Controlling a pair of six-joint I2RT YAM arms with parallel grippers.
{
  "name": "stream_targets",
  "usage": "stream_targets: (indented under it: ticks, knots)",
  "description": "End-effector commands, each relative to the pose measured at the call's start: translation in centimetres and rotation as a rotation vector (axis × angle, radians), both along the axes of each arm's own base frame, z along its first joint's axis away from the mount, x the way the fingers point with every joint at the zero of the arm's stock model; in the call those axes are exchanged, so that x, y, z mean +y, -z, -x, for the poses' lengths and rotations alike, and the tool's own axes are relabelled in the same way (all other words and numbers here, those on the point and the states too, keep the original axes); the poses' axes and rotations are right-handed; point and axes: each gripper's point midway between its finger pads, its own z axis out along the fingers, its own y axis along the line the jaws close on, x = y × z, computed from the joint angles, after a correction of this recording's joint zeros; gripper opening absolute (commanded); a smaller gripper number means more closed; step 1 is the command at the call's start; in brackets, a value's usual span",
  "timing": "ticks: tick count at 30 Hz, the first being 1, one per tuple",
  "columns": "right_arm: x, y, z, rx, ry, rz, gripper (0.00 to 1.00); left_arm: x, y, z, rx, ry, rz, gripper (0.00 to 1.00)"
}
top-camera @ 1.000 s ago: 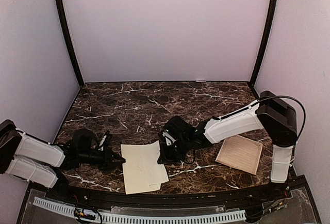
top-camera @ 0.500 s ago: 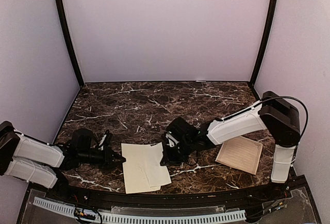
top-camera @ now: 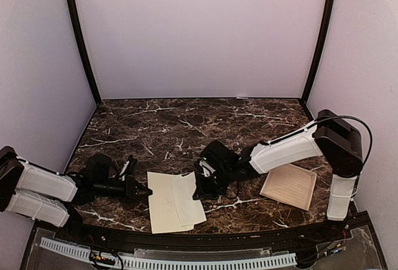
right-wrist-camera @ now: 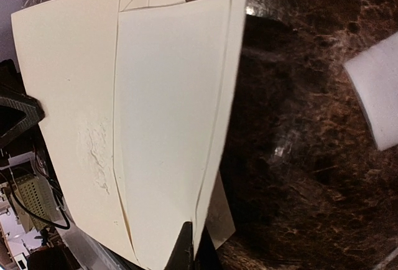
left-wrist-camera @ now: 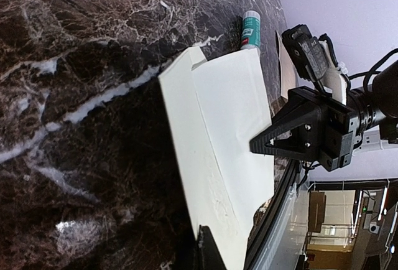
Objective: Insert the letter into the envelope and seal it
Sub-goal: Place the letter in the envelope.
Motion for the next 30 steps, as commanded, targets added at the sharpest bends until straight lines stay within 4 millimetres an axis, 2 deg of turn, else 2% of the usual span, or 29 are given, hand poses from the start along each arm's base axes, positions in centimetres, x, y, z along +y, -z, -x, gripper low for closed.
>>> stream_targets:
  ticks: [1,9,30]
  knots:
    - [1.3,-0.1,0.2,0.000,-0.038,-0.015,0.00,-0.6,-0.6,0.2,-0.044,0.060,0.020,0.00]
    - [1.3,0.3,0.3,0.005,-0.041,-0.016,0.00,-1.0,-0.7,0.0,-0.043,0.069,0.034,0.00]
    - [3.0,-0.5,0.5,0.013,-0.061,-0.142,0.00,-1.6,0.1,-0.4,-0.003,0.076,0.041,0.00]
